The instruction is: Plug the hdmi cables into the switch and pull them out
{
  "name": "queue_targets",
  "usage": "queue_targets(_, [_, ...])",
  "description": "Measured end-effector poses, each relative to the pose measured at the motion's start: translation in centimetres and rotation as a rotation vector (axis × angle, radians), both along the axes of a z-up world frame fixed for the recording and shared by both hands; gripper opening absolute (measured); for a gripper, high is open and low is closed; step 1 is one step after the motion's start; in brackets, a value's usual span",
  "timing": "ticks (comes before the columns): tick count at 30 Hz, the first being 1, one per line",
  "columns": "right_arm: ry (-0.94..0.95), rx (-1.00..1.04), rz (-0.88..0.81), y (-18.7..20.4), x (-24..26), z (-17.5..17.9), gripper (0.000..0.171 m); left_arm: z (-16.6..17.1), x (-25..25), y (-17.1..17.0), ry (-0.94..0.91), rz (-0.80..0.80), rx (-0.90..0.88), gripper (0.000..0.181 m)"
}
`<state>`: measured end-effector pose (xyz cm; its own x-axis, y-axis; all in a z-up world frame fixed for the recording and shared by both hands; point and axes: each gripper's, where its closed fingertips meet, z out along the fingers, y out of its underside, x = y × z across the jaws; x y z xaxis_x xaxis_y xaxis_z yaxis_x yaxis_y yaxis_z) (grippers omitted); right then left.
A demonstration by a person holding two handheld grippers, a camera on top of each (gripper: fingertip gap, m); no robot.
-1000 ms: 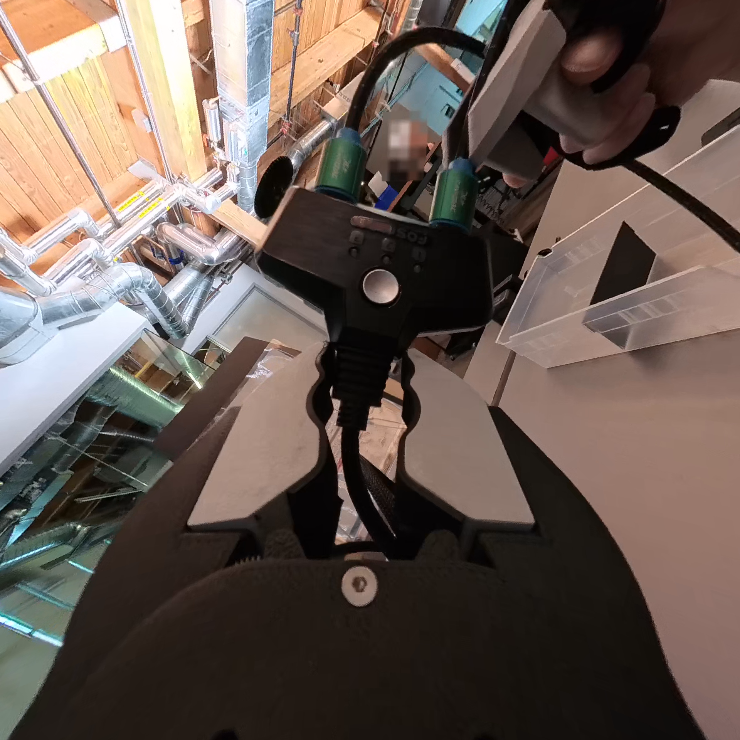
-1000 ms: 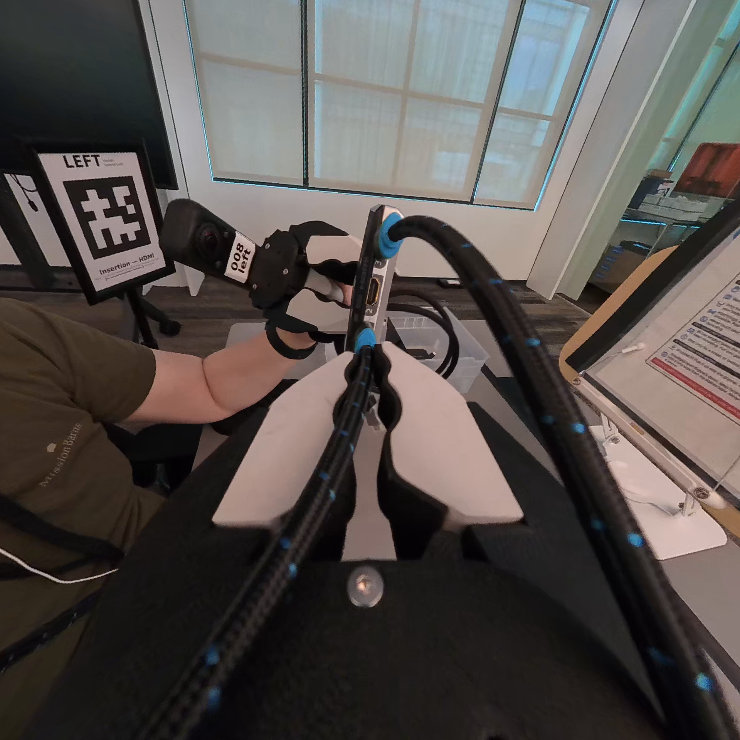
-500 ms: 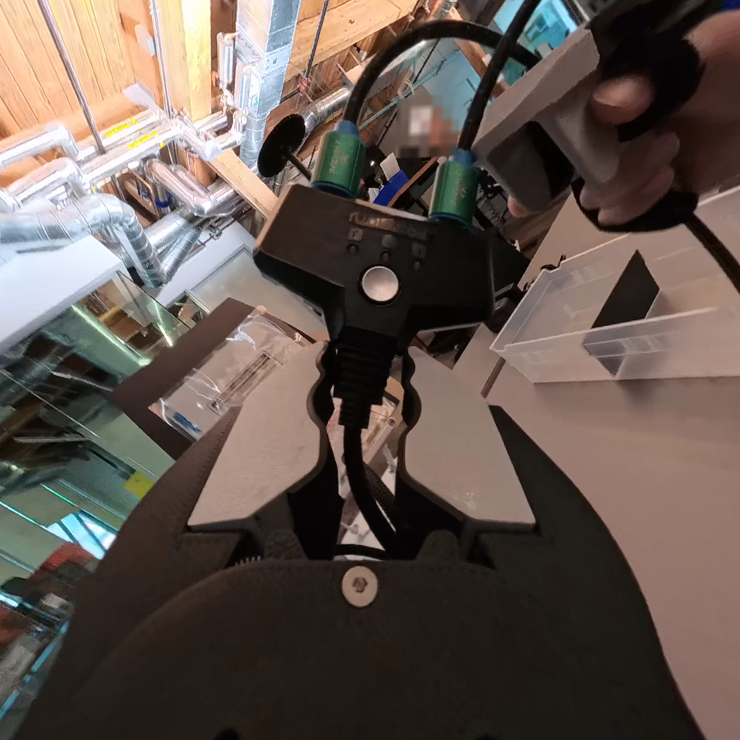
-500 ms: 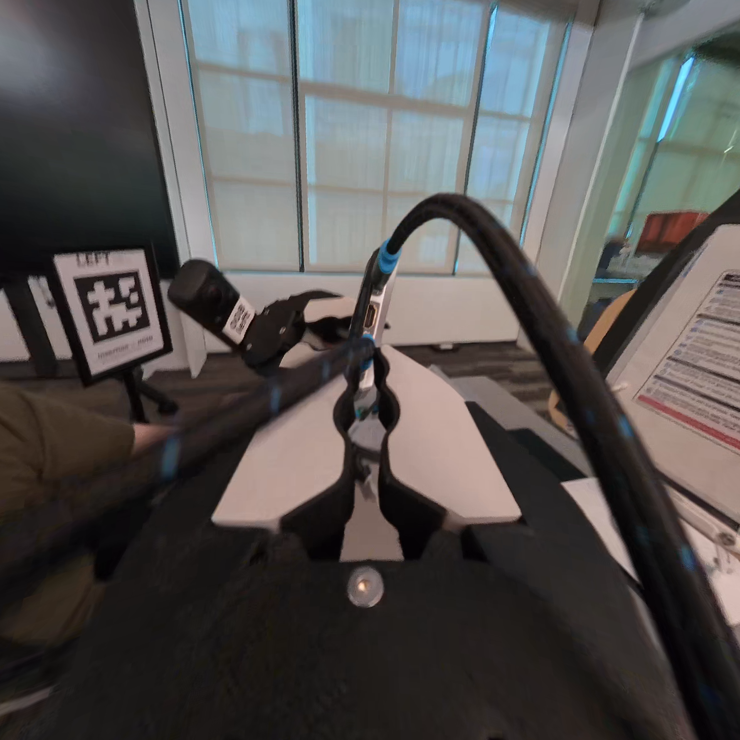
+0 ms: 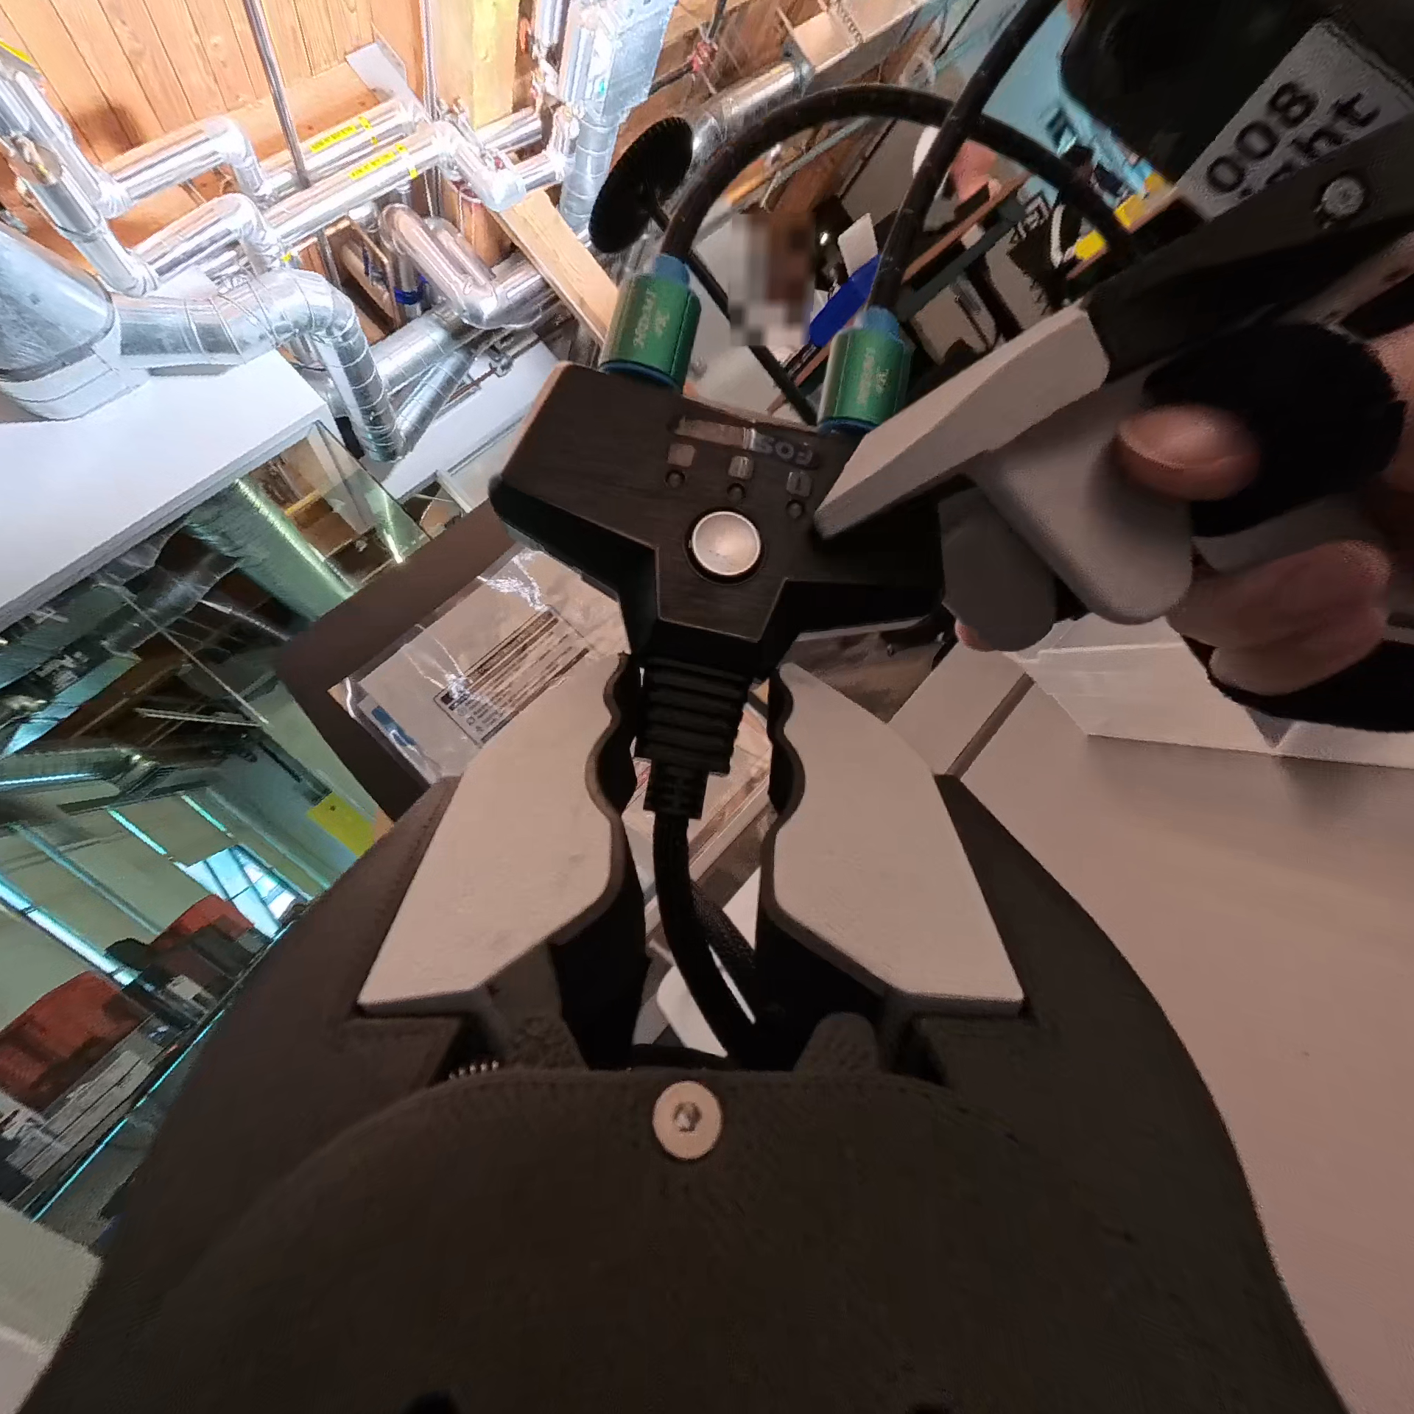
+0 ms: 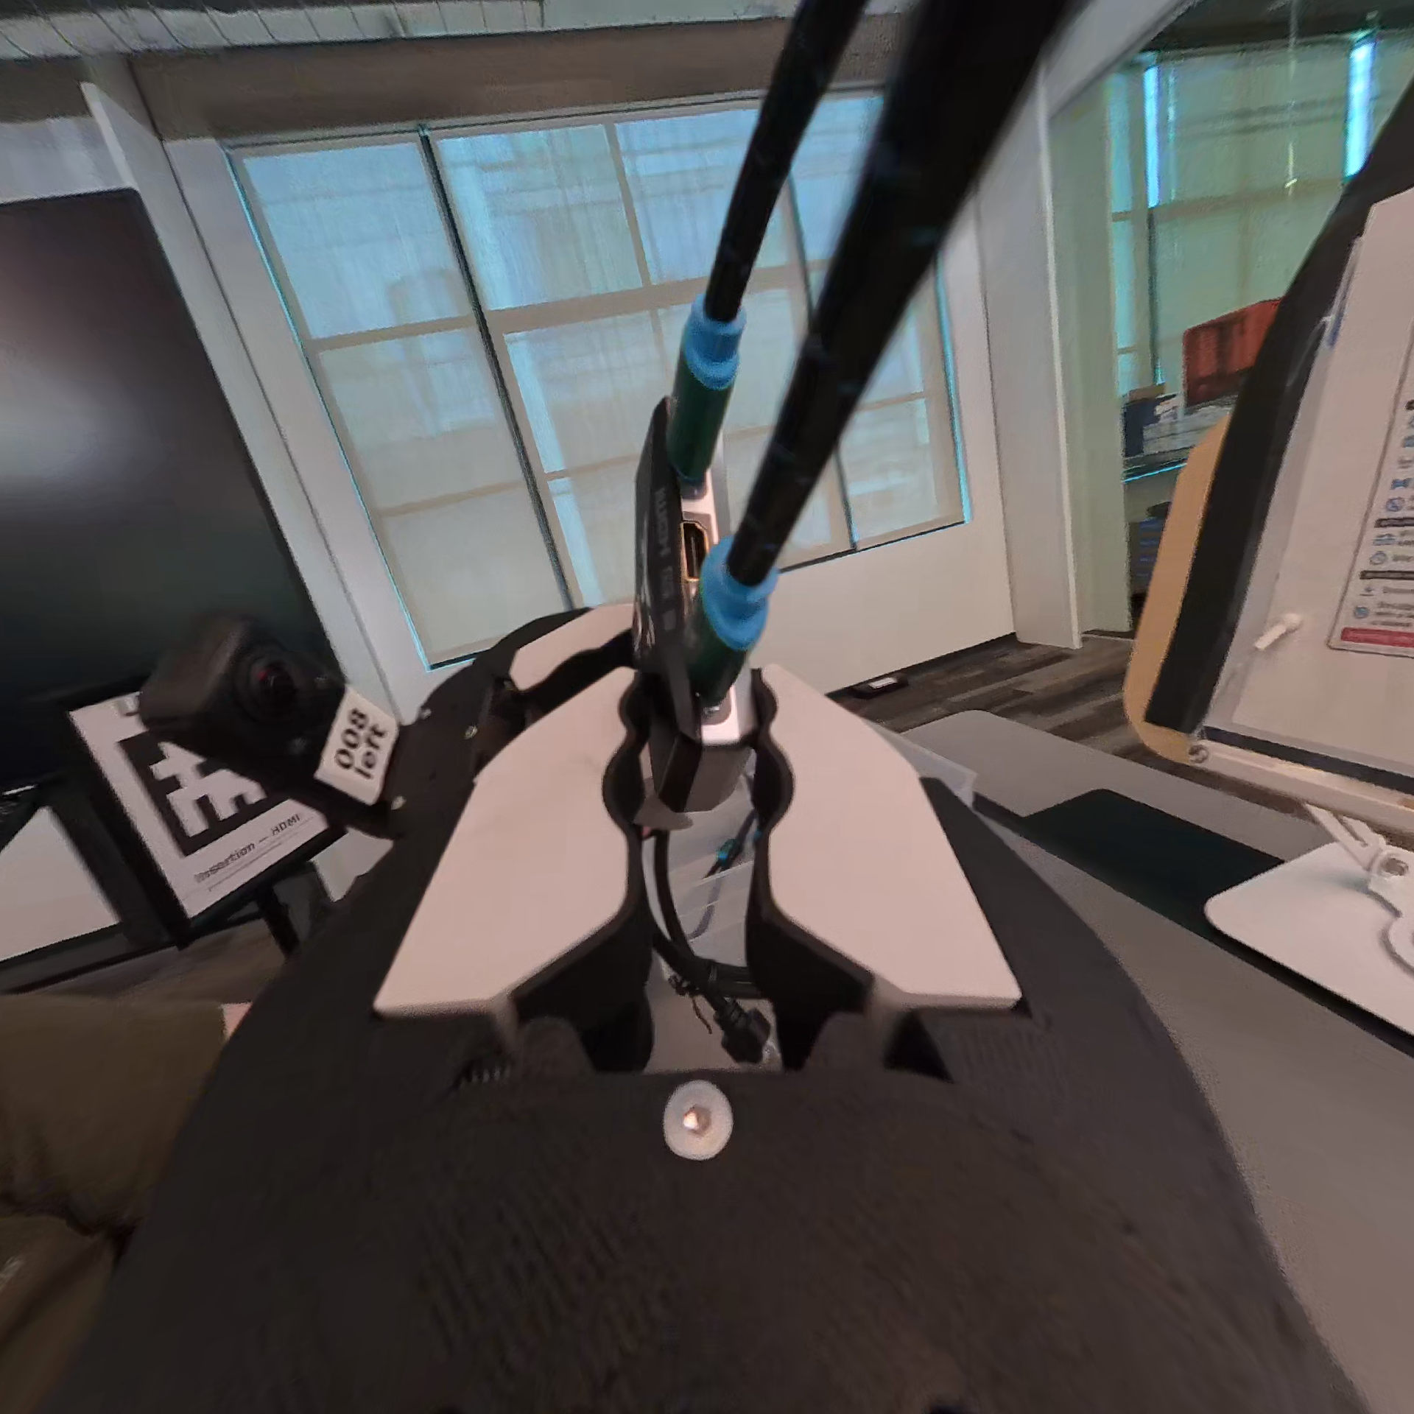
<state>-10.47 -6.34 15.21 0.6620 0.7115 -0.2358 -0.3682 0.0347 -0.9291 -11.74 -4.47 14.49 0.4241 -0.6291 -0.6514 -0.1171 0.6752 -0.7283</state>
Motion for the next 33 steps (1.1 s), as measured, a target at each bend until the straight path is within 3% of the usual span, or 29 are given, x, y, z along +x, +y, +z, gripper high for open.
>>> queue_targets(3, [-0.051, -0.039, 0.068, -0.5, 0.4, -0.2, 0.021, -0.5, 0.6, -0.2, -0.019, -0.062, -0.070, 0.033])
queue_targets(6, [-0.156, -0.021, -0.053, -0.3, 3.0, -0.1, 0.022, 0.0, 0.8, -1.3, -0.049, -0.141, -0.141, 0.059])
queue_targets(8, [-0.167, -0.014, -0.110, -0.6, 5.6, 0.6, 0.021, 0.1, 0.8, -2.1, -0.031, -0.198, -0.207, 0.064])
queue_targets(14, [-0.063, 0.039, -0.294, -4.5, 17.0, 3.3, 0.021, 0.1, 0.5, -2.1, -0.002, -0.282, -0.332, 0.057])
queue_targets(20, [0.019, 0.145, -0.594, -10.8, 27.8, 4.4, 0.021, -0.8, 0.9, -1.3, 0.023, -0.288, -0.377, 0.055])
queue_targets(26, [-0.087, -0.068, -0.791, -13.0, 33.9, -0.1, 0.021, -2.2, 2.0, -1.4, 0.077, -0.294, -0.400, 0.055])
queue_targets(33, [-0.126, -0.409, -0.622, -7.6, 35.3, -8.5, 0.021, -3.8, 3.0, -1.8, 0.146, -0.304, -0.413, 0.055])
